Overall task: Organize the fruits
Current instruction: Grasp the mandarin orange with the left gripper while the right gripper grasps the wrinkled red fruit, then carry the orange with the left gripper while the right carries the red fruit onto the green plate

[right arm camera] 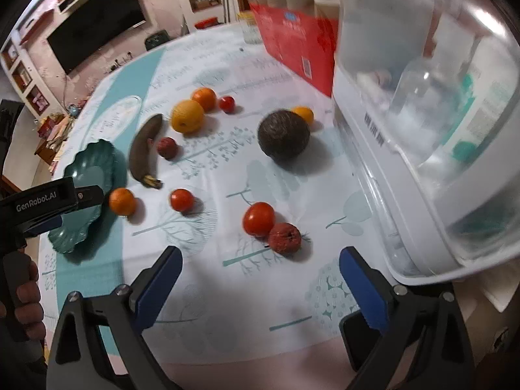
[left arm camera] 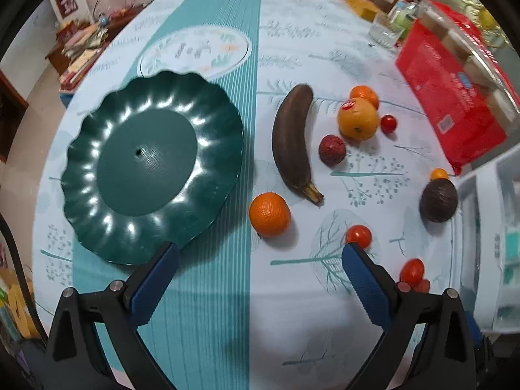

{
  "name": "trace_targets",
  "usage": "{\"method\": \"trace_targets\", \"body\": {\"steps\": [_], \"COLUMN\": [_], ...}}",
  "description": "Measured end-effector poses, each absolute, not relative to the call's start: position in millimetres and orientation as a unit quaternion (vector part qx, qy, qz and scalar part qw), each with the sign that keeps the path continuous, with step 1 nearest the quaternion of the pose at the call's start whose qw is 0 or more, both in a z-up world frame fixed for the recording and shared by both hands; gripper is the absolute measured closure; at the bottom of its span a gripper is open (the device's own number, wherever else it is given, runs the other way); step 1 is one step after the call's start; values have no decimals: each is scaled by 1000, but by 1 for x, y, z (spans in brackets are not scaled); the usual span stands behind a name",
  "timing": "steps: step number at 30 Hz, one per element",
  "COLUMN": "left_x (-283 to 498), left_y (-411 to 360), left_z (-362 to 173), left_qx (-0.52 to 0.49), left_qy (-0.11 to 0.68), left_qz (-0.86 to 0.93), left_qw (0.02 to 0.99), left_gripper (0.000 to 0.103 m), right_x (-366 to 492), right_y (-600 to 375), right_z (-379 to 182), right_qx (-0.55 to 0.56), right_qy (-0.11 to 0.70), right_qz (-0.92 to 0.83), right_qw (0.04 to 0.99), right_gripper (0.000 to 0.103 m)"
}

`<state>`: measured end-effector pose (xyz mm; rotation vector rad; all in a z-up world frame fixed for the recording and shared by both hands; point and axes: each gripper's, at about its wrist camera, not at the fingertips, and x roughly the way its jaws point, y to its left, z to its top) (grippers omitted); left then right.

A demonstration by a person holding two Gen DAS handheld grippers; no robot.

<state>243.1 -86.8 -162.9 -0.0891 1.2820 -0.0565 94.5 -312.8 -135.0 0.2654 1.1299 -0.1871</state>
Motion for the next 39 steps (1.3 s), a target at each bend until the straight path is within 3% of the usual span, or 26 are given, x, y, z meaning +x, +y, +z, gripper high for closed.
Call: {"method": "trace_targets", "body": {"steps": [8, 18, 25, 29, 39], "left_x": [256, 271, 279, 285, 269], "left_y": [-87, -92, -96, -101, -96], "left_z": [-189, -218, -223, -222, -208], "left_qx": [-93, -97, -87, -89, -102], "left_qy": [599, 616, 615, 612, 604], "left_qz": [-17, 14, 28, 22, 17], "left_qw": [795, 782, 783, 786, 790], "left_gripper": [9, 39, 49, 67, 67], "right_x": [112, 125, 132, 132, 125], "right_y": [-321, -330, -335, -338, -329], "right_z": [-169, -191, -197, -197, -193], "right_qx": [139, 125, 118, 115, 102], "right_qy": [569, 598, 602, 601, 601], "right_qz": [-85, -82, -79, -76, -68], "right_qw": [806, 788, 786, 787, 790], "right_gripper": [28, 48, 58, 71, 71]}}
